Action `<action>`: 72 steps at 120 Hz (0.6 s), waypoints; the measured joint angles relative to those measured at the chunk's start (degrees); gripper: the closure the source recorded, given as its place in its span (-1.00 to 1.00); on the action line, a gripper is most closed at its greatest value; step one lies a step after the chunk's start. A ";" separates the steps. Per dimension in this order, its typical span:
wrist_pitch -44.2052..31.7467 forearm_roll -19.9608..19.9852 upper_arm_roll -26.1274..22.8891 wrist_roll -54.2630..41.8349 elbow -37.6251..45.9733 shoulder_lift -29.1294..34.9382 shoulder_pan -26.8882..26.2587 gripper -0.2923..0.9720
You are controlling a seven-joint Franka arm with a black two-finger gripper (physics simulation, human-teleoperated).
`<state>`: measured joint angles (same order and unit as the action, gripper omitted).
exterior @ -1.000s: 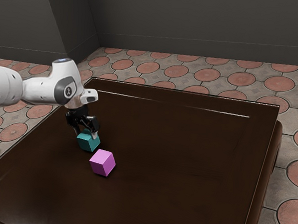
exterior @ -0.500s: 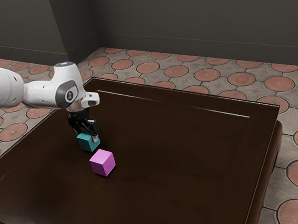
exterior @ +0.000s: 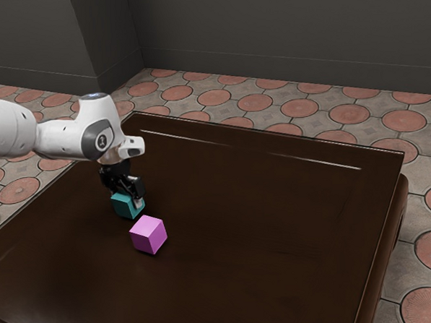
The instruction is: Pick up the blue block with one arm, and put the blue block on the pink block with one arm
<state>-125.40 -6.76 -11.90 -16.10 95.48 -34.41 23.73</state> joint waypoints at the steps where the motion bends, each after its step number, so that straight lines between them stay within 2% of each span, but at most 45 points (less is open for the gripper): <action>1: -0.03 0.00 -0.01 0.00 0.00 0.00 0.00 -0.38; 16: -0.39 0.04 -0.11 0.04 -0.01 0.00 -0.02 -0.15; 49: -0.69 -0.03 -0.14 0.52 0.08 0.24 0.00 -0.06; 72: -0.08 -0.20 -0.18 1.04 0.56 3.32 -0.08 0.02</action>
<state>-125.48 -6.97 -12.07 -15.06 96.04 -31.09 23.66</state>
